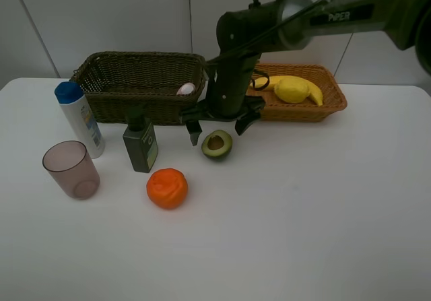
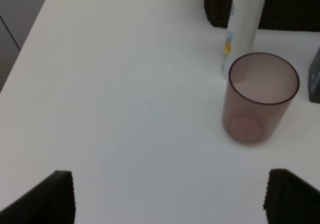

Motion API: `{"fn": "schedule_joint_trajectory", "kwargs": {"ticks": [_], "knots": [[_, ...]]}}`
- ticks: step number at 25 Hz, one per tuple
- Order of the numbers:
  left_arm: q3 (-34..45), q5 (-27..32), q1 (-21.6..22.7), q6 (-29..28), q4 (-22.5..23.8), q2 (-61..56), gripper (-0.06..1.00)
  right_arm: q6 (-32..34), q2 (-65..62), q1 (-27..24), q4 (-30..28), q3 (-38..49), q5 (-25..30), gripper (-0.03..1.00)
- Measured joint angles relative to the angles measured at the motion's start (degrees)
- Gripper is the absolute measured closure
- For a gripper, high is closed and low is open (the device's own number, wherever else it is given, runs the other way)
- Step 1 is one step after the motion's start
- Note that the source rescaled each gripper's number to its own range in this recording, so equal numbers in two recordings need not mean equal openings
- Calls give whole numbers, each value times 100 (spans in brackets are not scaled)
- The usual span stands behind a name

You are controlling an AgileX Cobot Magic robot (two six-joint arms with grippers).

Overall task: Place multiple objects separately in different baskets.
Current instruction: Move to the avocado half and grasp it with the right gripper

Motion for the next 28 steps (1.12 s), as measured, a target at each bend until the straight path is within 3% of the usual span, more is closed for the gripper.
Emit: {"fn": "schedule_joint_trajectory", "kwargs": {"ticks": [28], "knots": [[0,0,0,0,0,0,-6,144,383,0,-446,13,-175,-3]]}}
